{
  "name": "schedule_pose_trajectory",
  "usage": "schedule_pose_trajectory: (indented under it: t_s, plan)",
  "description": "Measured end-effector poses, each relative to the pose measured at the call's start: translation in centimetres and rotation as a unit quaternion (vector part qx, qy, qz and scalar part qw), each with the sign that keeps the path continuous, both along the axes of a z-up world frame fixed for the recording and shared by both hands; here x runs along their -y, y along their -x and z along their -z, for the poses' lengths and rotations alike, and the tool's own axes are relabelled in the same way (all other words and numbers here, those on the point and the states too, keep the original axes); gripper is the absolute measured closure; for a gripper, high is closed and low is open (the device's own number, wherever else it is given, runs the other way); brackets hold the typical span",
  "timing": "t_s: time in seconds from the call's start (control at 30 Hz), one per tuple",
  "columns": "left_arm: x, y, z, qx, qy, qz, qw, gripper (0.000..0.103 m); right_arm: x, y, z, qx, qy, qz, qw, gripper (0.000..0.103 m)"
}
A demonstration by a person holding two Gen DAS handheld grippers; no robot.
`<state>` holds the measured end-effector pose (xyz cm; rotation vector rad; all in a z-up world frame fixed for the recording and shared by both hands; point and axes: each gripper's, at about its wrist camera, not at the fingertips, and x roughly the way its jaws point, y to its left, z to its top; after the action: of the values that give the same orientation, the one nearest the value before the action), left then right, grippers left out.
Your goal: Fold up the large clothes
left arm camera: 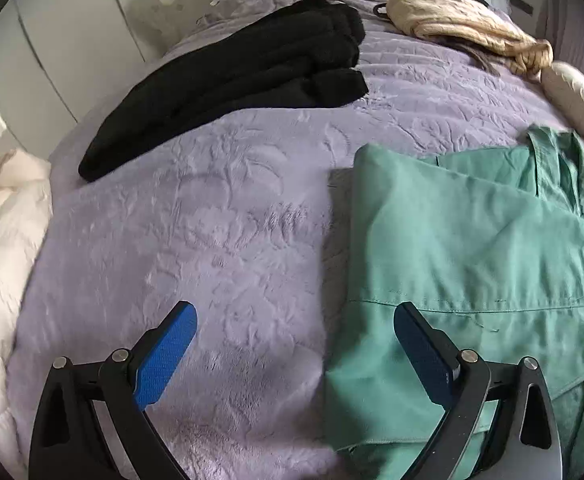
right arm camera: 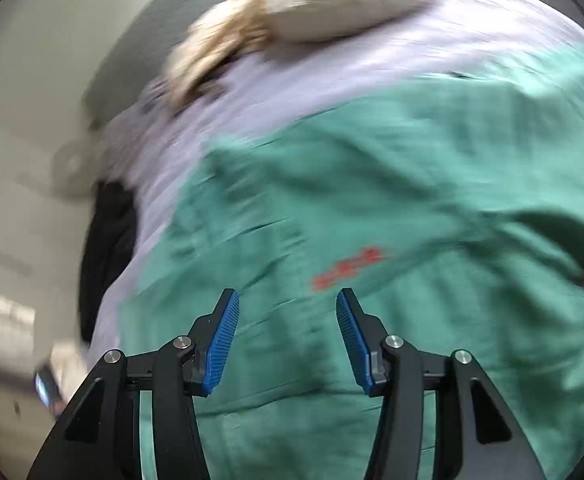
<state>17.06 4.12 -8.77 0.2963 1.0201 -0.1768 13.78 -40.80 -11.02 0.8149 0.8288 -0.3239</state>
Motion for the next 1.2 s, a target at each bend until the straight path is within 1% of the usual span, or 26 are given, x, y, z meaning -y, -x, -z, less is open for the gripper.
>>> schedule_pose_trajectory:
  t_s: [0.03,0.07,0.1,0.13,0.17,0.2,0.23,0.27,0.3,0.33,0.37,0.4,0.43,0.47,0.53,0.6,0.67,0.73,0.77,0.8,0.87,0.9,0.93,1.0,1.07,1.2]
  plan:
    - [0.4,0.0,0.6,0.003,-0.020,0.002,0.9998,0.004,-0.9,-0.7,0.1,0.001,0.001,-0.021,1.000,0.053]
    - [0.6,0.1,1.3,0.003,-0.037,0.002,0.9993,0.004,-2.0,-1.7,0.6,-0.004,0.003,-0.045,0.999,0.061]
    - [0.5,0.1,2.3,0.001,-0.057,0.001,0.9984,0.004,-2.8,-2.4,1.3,-0.018,0.006,-0.061,0.998,0.065]
    - [0.1,0.2,3.3,-0.003,-0.071,0.000,0.9975,0.003,-3.4,-2.7,2.0,-0.038,0.010,-0.071,0.997,0.066]
    - [-0.2,0.4,3.8,-0.005,-0.076,0.003,0.9971,0.003,-3.7,-3.1,3.5,-0.074,0.016,-0.077,0.994,0.077]
    - [-0.9,0.7,3.7,0.002,-0.078,0.006,0.9970,0.003,-3.7,-3.0,4.7,-0.093,0.018,-0.075,0.993,0.093]
    - [-1.4,0.6,3.4,0.011,-0.090,0.002,0.9959,0.003,-3.5,-2.6,4.8,-0.092,0.017,-0.071,0.993,0.096]
    - [-1.8,0.5,3.1,0.016,-0.102,-0.005,0.9947,0.003,-3.1,-1.9,4.7,-0.089,0.015,-0.064,0.994,0.096]
    - [-2.7,0.3,2.6,0.010,-0.102,-0.013,0.9947,0.003,-2.7,-1.3,4.5,-0.081,0.008,-0.059,0.995,0.095]
    - [-3.4,0.1,2.2,-0.004,-0.082,-0.017,0.9965,0.003,-2.5,-0.8,4.3,-0.075,0.001,-0.058,0.996,0.093]
    - [-4.3,-0.1,1.7,-0.026,-0.048,-0.021,0.9983,0.003,-2.4,-0.1,4.0,-0.068,-0.005,-0.059,0.996,0.091]
    - [-5.1,-0.2,1.2,-0.053,-0.006,-0.024,0.9983,0.003,-2.4,0.4,3.7,-0.071,-0.004,-0.058,0.996,0.079]
    - [-5.8,-0.3,1.0,-0.080,0.032,-0.025,0.9960,0.003,-2.2,0.6,3.7,-0.081,0.002,-0.055,0.995,0.069]
    - [-6.2,-0.3,1.0,-0.111,0.069,-0.022,0.9911,0.003,-2.2,1.0,3.6,-0.085,-0.003,-0.053,0.995,0.057]
    - [-6.2,-0.2,1.9,-0.159,0.120,-0.016,0.9799,0.003,-2.0,2.5,3.6,-0.065,-0.030,-0.048,0.996,0.054]
    - [-5.4,-0.3,3.2,-0.190,0.143,-0.010,0.9713,0.004,-2.3,3.5,3.8,-0.063,-0.048,-0.045,0.996,0.054]
    - [-4.3,0.1,3.9,-0.190,0.128,0.000,0.9734,0.033,-2.2,4.8,4.0,-0.067,-0.055,-0.044,0.995,0.054]
    - [-3.8,0.8,3.5,-0.178,0.131,0.011,0.9752,0.068,-2.5,5.6,4.0,-0.073,-0.058,-0.044,0.995,0.054]
    - [-3.9,1.2,2.9,-0.168,0.133,0.020,0.9765,0.078,-2.5,5.9,3.9,-0.072,-0.059,-0.045,0.995,0.054]
    - [-3.8,1.5,2.5,-0.157,0.124,0.028,0.9794,0.086,-2.6,6.0,3.8,-0.071,-0.059,-0.046,0.995,0.054]
    - [-4.4,2.2,2.8,-0.139,0.091,0.036,0.9855,0.086,-2.6,6.2,3.9,-0.071,-0.057,-0.045,0.995,0.054]
    - [-4.6,2.3,3.3,-0.134,0.056,0.032,0.9889,0.086,-2.6,6.2,4.1,-0.073,-0.059,-0.043,0.995,0.055]
    - [-4.9,2.2,3.8,-0.137,0.032,0.029,0.9897,0.086,-2.5,6.4,4.2,-0.073,-0.062,-0.040,0.995,0.055]
    - [-5.3,2.3,3.3,-0.136,0.038,0.019,0.9898,0.085,-2.4,6.6,4.2,-0.074,-0.066,-0.035,0.994,0.054]
    - [-5.1,3.0,1.8,-0.125,0.034,0.008,0.9915,0.085,-2.5,7.0,3.7,-0.075,-0.064,-0.037,0.994,0.054]
    - [-3.0,5.1,-1.1,-0.104,0.038,0.036,0.9932,0.085,-2.5,7.6,3.3,-0.073,-0.075,-0.043,0.994,0.053]
